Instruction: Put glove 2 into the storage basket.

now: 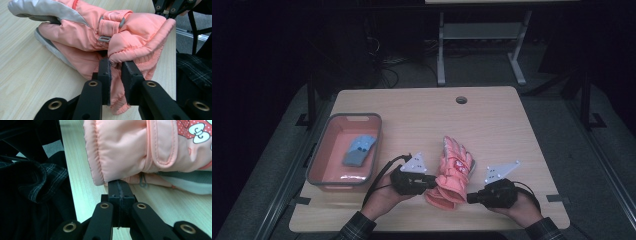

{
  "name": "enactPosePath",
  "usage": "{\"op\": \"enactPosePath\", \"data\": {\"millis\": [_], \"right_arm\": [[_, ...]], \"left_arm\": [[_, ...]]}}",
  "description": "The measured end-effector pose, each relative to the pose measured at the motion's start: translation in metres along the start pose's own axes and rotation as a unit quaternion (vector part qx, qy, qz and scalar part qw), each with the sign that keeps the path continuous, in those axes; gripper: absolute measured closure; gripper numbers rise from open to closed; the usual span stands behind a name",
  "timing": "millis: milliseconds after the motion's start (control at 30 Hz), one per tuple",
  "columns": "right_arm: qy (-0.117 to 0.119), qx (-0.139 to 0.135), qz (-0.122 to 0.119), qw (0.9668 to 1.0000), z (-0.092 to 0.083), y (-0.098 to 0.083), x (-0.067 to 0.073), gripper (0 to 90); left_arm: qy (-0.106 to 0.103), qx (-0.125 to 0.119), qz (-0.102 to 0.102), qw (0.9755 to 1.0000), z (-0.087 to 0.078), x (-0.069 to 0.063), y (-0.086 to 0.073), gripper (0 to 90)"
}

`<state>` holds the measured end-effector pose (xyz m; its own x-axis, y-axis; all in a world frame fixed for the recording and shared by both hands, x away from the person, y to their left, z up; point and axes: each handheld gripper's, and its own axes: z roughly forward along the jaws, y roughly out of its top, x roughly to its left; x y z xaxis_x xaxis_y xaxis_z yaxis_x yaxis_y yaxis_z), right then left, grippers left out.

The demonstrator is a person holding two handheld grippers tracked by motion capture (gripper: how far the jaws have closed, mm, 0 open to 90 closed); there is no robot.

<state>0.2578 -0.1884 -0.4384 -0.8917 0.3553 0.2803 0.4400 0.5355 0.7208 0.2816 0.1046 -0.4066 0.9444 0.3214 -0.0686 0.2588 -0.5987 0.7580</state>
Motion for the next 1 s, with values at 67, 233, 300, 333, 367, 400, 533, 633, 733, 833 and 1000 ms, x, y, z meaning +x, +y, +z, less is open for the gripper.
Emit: {"op": "enactPosePath", "data": {"millis": [67,233,300,333,367,400,533,633,733,833,1000], "right_arm": [[0.0,-0.003,-0.002,1.0,0.0,0.001,0.001,90.0],[0.005,-0.013,-0.012,0.9998,0.002,0.008,0.006,90.0],[0.003,-0.016,-0.019,0.9997,0.003,0.011,0.007,90.0],[0.003,-0.015,-0.021,0.9997,0.004,0.013,0.007,90.0],[0.0,-0.013,-0.021,0.9997,0.005,0.013,0.007,90.0],[-0.003,-0.009,-0.019,0.9998,0.007,0.013,0.006,90.0],[-0.003,-0.005,-0.021,0.9998,0.01,0.013,0.006,90.0],[-0.007,-0.001,-0.021,0.9998,0.009,0.012,0.006,90.0],[-0.017,-0.011,-0.014,0.9997,0.001,0.011,0.002,90.0],[-0.033,-0.028,-0.01,0.999,-0.009,0.016,-0.001,90.0],[-0.066,-0.047,-0.009,0.9967,-0.018,0.032,-0.011,90.0]], "left_arm": [[0.001,-0.004,-0.003,1.0,-0.002,0.001,0.0,80.4],[0.004,-0.015,-0.011,0.9998,-0.012,0.006,0.001,83.3],[0.006,-0.015,-0.015,0.9998,-0.013,0.009,-0.001,83.3],[0.007,-0.012,-0.015,0.9998,-0.013,0.009,-0.002,83.3],[0.007,-0.008,-0.018,0.9998,-0.011,0.01,-0.004,83.3],[0.009,-0.002,-0.018,0.9998,-0.01,0.011,-0.006,83.2],[0.012,0.007,-0.026,0.9996,-0.006,0.014,-0.011,83.0],[0.016,0.003,-0.03,0.9994,-0.01,0.014,-0.01,80.4],[0.018,0.003,-0.04,0.999,-0.015,0.016,-0.01,78.4],[0.022,0.007,-0.051,0.9984,-0.02,0.02,-0.011,70.1],[0.029,0.002,-0.07,0.9971,-0.026,0.026,-0.01,54.5]]}}
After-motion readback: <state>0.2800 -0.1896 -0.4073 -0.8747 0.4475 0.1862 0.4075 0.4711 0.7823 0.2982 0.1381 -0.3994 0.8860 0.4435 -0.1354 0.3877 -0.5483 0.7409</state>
